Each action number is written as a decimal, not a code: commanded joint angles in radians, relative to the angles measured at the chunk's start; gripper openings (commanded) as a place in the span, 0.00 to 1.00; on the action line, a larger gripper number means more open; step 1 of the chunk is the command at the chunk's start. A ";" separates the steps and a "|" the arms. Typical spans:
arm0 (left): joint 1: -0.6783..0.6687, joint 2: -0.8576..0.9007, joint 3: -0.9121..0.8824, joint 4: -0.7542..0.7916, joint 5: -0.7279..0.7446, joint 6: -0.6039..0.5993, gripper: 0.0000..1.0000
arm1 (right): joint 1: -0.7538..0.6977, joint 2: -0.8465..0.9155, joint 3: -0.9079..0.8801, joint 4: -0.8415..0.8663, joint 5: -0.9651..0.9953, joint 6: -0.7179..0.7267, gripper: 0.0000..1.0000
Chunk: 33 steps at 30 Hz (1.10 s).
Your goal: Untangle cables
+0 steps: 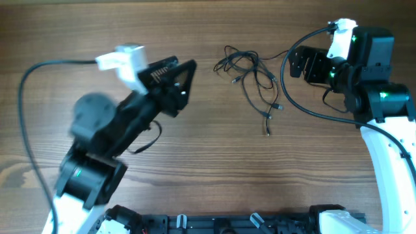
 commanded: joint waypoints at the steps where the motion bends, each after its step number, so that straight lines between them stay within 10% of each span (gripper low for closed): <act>1: 0.000 0.161 -0.001 -0.064 0.091 0.213 0.65 | -0.002 0.006 0.000 -0.006 -0.008 0.048 1.00; 13: -0.003 0.775 -0.001 0.240 0.044 -0.166 1.00 | -0.002 0.006 0.000 -0.041 -0.009 0.077 1.00; 29: -0.042 1.064 -0.001 0.558 -0.082 -0.882 1.00 | -0.002 0.006 0.000 -0.053 -0.008 0.092 1.00; 33: -0.043 1.116 0.000 0.647 -0.095 -0.909 1.00 | -0.002 0.006 0.000 -0.053 -0.008 0.092 1.00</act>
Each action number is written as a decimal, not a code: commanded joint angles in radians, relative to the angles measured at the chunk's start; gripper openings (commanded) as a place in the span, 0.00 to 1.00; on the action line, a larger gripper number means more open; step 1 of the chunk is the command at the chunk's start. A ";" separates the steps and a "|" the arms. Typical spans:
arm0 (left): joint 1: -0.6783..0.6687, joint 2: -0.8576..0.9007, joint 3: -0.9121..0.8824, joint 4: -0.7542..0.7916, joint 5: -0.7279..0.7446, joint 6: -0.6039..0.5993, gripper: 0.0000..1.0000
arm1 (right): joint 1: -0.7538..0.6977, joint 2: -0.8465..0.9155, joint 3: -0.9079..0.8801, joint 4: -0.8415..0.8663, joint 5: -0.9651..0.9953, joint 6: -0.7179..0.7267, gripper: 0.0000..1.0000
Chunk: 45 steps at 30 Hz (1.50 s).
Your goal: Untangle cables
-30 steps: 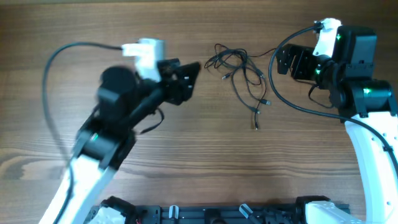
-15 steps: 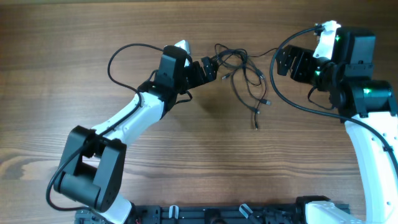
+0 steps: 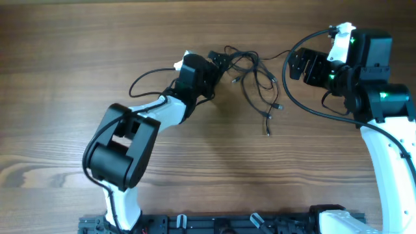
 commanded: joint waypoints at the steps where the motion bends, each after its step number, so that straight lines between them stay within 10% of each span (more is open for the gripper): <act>1: 0.001 0.047 0.004 0.015 -0.040 -0.123 1.00 | -0.002 0.006 0.001 0.000 -0.008 0.014 1.00; 13: 0.010 0.172 0.237 -0.082 0.038 -0.101 0.99 | -0.002 0.006 0.001 0.005 -0.001 0.014 1.00; 15: 0.010 0.185 0.241 -0.092 0.041 -0.101 0.84 | -0.002 0.006 0.001 0.005 -0.001 0.014 1.00; 16: 0.010 0.190 0.241 -0.093 0.045 -0.095 0.52 | -0.002 0.006 0.001 0.005 -0.001 0.014 1.00; 21: 0.011 0.192 0.241 -0.059 0.113 0.025 0.04 | -0.002 0.006 0.001 0.008 -0.001 0.014 1.00; 28: 0.022 0.142 0.247 0.121 0.433 0.692 0.04 | -0.002 -0.005 0.001 0.003 -0.126 -0.123 0.95; 33: 0.026 -0.034 0.247 -0.097 0.523 1.159 0.04 | -0.002 -0.048 0.001 0.003 -0.335 -0.220 0.92; 45: 0.024 -0.452 0.247 -0.221 0.527 1.214 0.04 | -0.002 -0.075 0.001 0.077 -0.717 -0.217 0.81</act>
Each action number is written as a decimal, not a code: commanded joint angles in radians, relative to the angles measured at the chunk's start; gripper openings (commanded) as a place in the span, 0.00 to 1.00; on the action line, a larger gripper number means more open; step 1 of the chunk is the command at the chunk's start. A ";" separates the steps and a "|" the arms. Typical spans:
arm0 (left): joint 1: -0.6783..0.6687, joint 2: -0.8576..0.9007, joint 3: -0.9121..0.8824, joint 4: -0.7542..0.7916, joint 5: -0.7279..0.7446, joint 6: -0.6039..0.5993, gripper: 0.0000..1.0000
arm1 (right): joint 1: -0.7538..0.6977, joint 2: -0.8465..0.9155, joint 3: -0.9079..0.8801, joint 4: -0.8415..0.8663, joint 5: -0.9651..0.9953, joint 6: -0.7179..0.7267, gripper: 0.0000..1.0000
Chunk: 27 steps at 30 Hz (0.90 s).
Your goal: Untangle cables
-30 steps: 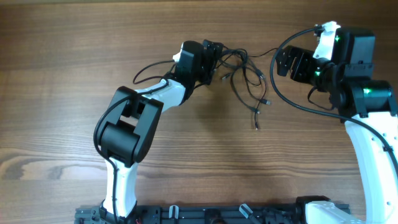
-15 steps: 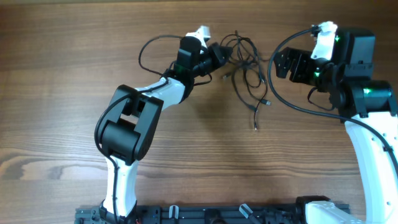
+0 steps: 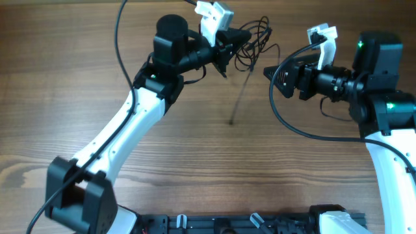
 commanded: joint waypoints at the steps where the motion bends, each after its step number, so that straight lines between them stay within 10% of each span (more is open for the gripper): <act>1: 0.003 -0.089 0.011 -0.008 0.024 -0.012 0.04 | -0.002 -0.013 0.002 0.043 -0.105 -0.015 0.81; 20: -0.099 -0.211 0.011 0.177 0.180 -0.248 0.04 | -0.001 -0.010 0.002 0.264 -0.226 -0.024 0.69; 22: -0.099 -0.229 0.011 0.171 0.193 -0.248 0.04 | 0.000 -0.010 0.002 0.297 -0.235 -0.019 0.54; 25: -0.099 -0.233 0.011 0.148 0.196 -0.250 0.04 | 0.000 -0.010 0.002 0.341 -0.357 -0.021 0.04; 27: -0.109 -0.233 0.011 0.143 0.195 -0.266 0.04 | 0.000 -0.010 0.002 0.375 -0.468 -0.031 0.04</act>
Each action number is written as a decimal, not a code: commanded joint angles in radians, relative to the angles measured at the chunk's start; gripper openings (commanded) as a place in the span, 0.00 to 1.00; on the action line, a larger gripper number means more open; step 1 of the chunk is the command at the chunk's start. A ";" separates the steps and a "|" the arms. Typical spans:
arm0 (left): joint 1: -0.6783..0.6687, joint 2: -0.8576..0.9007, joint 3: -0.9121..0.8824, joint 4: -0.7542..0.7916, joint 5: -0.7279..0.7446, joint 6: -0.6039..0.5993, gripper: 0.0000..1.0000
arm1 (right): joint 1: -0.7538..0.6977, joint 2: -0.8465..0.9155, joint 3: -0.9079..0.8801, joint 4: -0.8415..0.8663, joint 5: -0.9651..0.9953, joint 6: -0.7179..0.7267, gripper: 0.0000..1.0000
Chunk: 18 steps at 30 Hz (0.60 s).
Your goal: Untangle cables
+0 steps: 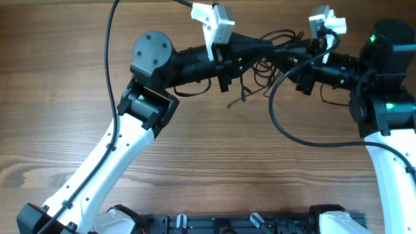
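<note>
A tangle of thin black cables point(262, 67) hangs in the air above the far middle of the table, and a loose end point(241, 95) dangles beneath it. My left gripper point(265, 47) reaches in from the left, raised high, and is shut on the tangle. From the right, my right gripper point(285, 56) comes tip to tip with the left one at the same bundle. Its fingers merge with the black cables, so their state is unclear.
The wooden table point(195, 162) lies below both raised arms. The left arm's thick supply cable point(110, 45) arcs over the far left. The right arm's supply cable point(276, 117) loops down at mid right. A black rail point(227, 224) runs along the front edge.
The left gripper has moved right and closer to the camera with the cables. The right gripper, then apart from the bundle, has come left and up to meet it. The long dangling strand now hangs shorter.
The cables lay tangled on the far middle of the table, with both grippers away from them. Then the left gripper was down at the tangle's left side. Later it held the tangle lifted off the table with a strand hanging, and now both grippers meet at it.
</note>
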 commanded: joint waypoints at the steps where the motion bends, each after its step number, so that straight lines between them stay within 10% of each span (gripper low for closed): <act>1: -0.016 -0.026 0.011 -0.002 0.015 -0.023 0.04 | -0.001 -0.010 0.004 0.029 -0.182 -0.027 0.04; 9: 0.105 -0.026 0.011 -0.396 -0.449 -0.023 0.04 | -0.002 -0.010 0.004 0.160 -0.466 0.049 0.04; 18: 0.165 -0.026 0.011 -0.613 -0.486 0.004 0.04 | -0.056 -0.010 0.004 0.447 -0.490 0.387 0.04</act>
